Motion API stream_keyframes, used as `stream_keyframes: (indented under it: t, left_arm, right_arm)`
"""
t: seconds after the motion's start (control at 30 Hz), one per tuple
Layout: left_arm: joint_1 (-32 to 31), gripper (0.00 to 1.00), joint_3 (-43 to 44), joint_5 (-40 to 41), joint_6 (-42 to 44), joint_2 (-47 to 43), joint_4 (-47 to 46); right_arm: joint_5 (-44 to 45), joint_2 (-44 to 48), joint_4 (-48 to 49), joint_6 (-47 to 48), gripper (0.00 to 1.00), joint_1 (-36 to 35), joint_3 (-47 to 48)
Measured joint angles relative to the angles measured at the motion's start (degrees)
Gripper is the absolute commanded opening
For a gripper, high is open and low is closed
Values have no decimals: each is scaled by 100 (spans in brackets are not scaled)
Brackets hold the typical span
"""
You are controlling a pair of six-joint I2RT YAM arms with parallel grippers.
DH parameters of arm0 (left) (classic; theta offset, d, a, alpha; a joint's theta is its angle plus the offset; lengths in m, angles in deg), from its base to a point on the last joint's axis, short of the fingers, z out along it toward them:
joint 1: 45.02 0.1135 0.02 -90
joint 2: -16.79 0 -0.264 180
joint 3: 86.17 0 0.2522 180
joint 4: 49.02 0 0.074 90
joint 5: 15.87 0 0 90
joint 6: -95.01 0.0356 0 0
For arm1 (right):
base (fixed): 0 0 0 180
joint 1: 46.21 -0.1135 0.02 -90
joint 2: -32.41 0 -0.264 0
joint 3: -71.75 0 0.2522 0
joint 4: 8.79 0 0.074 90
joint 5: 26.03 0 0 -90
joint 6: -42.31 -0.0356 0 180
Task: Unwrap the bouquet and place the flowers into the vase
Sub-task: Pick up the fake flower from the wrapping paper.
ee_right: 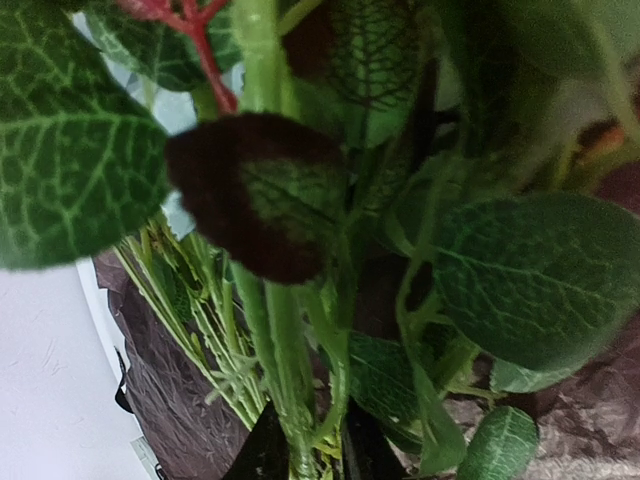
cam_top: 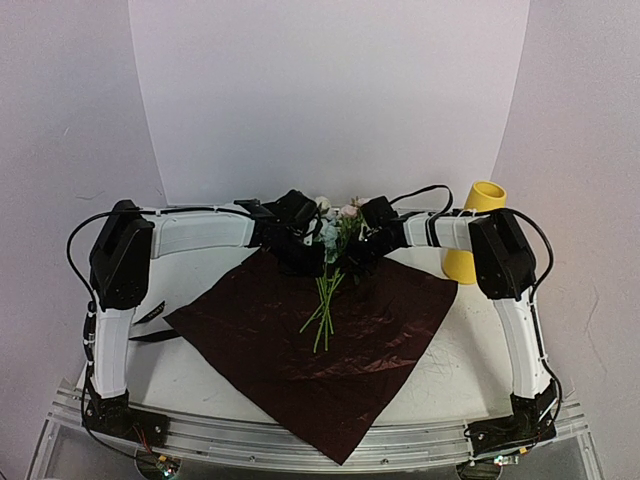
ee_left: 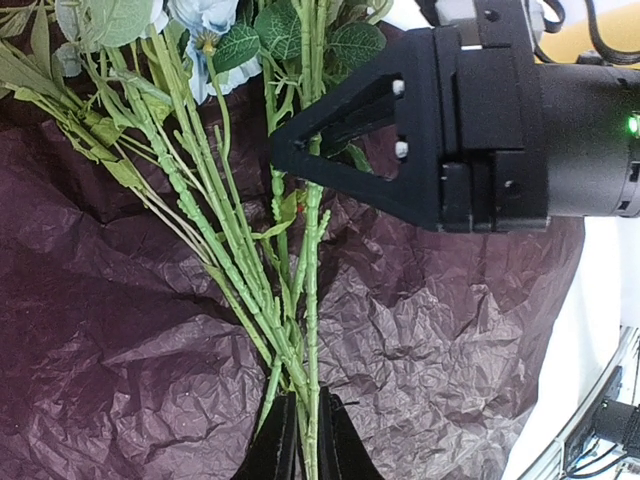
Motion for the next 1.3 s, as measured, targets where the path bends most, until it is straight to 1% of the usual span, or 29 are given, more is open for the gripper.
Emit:
stream_keyframes:
  t: [0.33, 0.57, 0.73, 0.97, 1.3]
  left_arm:
    - [0, 10, 0, 47, 28, -31, 2]
    - [2, 10, 0, 85, 125, -31, 2]
    - [13, 10, 23, 84, 146, -31, 4]
    - [39, 18, 130, 82, 143, -78, 51]
    - [48, 19, 133, 457, 127, -912, 107]
  right_arm:
    - [-13, 22, 64, -136, 1, -11, 20]
    - [-11, 397, 57, -70, 0, -15, -44]
    - [-2, 700, 64, 179, 0, -15, -44]
    - [-34, 995, 103, 791, 0, -15, -46]
    - [-346, 1506, 454, 1512, 0, -15, -232]
